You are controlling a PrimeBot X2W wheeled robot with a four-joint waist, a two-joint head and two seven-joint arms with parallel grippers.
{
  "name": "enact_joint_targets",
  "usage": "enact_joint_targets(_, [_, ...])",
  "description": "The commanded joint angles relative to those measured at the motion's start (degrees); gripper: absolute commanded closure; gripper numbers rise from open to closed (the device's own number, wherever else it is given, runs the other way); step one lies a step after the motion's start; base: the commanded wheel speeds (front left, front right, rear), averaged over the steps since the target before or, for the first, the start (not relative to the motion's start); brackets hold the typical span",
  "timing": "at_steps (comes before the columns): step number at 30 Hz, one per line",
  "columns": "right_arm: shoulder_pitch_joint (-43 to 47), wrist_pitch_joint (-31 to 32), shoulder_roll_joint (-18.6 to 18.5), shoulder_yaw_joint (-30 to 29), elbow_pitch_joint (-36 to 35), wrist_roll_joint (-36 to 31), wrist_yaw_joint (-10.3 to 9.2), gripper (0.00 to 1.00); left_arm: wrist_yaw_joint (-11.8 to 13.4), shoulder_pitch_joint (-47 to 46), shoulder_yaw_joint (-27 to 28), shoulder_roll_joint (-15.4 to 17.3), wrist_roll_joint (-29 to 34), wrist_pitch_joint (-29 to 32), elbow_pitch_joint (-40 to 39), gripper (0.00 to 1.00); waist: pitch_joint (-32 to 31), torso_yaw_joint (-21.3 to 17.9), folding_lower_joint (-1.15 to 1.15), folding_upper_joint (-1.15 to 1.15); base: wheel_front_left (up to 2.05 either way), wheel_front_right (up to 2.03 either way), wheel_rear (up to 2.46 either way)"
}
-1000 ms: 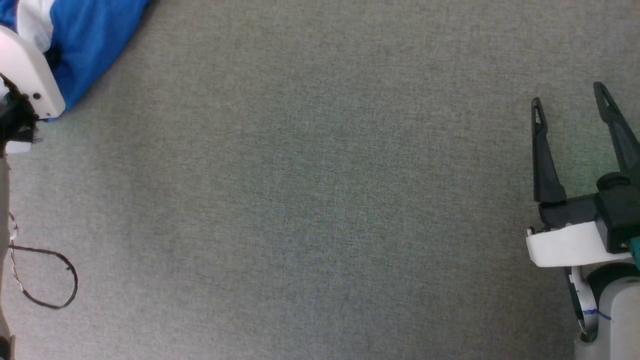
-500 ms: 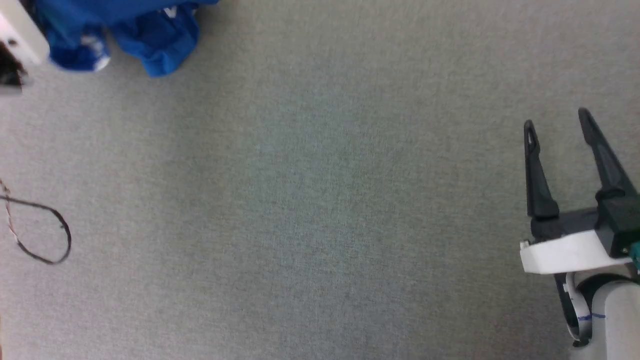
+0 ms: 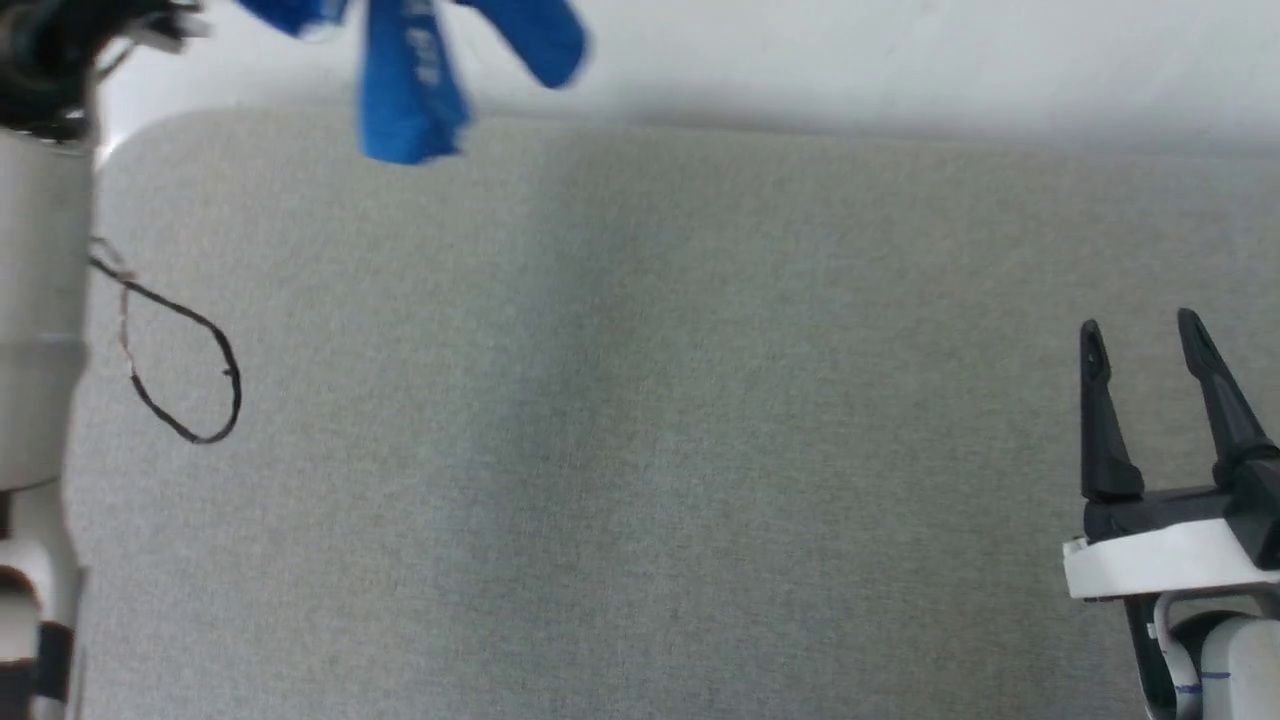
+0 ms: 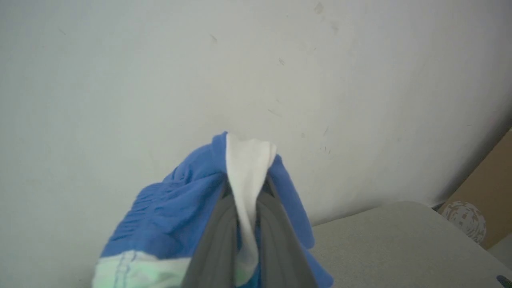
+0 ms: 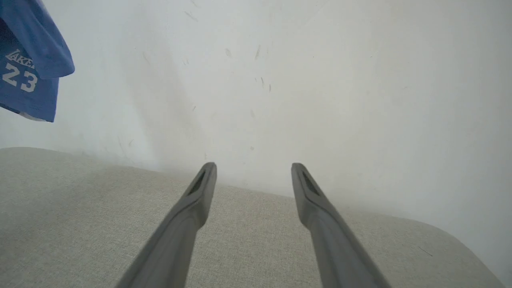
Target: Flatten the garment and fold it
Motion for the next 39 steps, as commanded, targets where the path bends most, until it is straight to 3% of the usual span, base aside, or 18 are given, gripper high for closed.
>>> enact_joint_targets(1, [0.80,-0.61,0.00,-0.57,0.05,0.51,-0.11,0.00,-0.37,-0.45,-1.03,-1.28,-0.61,0.62,-1.85,1.00,-3.95,-2.32,0.02,0.00,0.00,0.00,0.00])
enact_joint_targets(9, [2.54,-0.91,0.00,-2.93,-0.45,1.32,-0.11,0.00,-0.38,6.42,-10.16,-4.99,-0.18,2.70,-14.75,1.00,-4.74,-4.75,0.02,0.00,0.00,0.00,0.00])
enact_joint_targets(16, [3.03,-0.89,0.00,-4.18,-1.66,1.79,-0.11,0.00,-0.03,18.36,-17.66,-7.23,2.43,-0.37,-21.94,1.00,-3.29,-7.45,0.02,0.00,0.00,0.00,0.00])
enact_joint_targets(24, [3.26,-1.09,0.00,-3.00,-1.15,2.35,-0.11,0.00,0.08,33.47,-28.87,-6.50,12.22,-9.63,-16.00,1.00,-1.94,-9.47,0.02,0.00,0.00,0.00,0.00])
enact_joint_targets(27, [3.22,-1.07,0.00,-2.72,-0.93,2.33,-0.11,0.00,-0.07,38.88,-33.71,-6.25,12.29,-9.00,-11.10,0.53,-1.71,-9.59,0.02,0.00,0.00,0.00,0.00])
enact_joint_targets(31, [2.98,-0.87,0.00,-2.59,-0.67,2.06,-0.11,0.00,0.16,42.84,-34.54,-7.77,10.31,-11.48,-7.11,0.15,-1.49,-8.66,0.02,0.00,0.00,0.00,0.00])
enact_joint_targets(32, [2.95,-0.81,0.00,-2.66,-0.63,1.98,-0.11,0.00,0.53,43.38,-33.82,-8.48,9.56,-12.77,-6.70,0.02,-1.59,-8.25,0.02,0.00,0.00,0.00,0.00])
enact_joint_targets(39, [3.13,-0.42,0.00,-2.38,-0.51,1.78,-0.11,0.00,4.45,44.09,-25.22,-10.03,6.02,-23.29,-10.13,0.00,-3.55,-6.65,0.02,0.00,0.00,0.00,0.00])
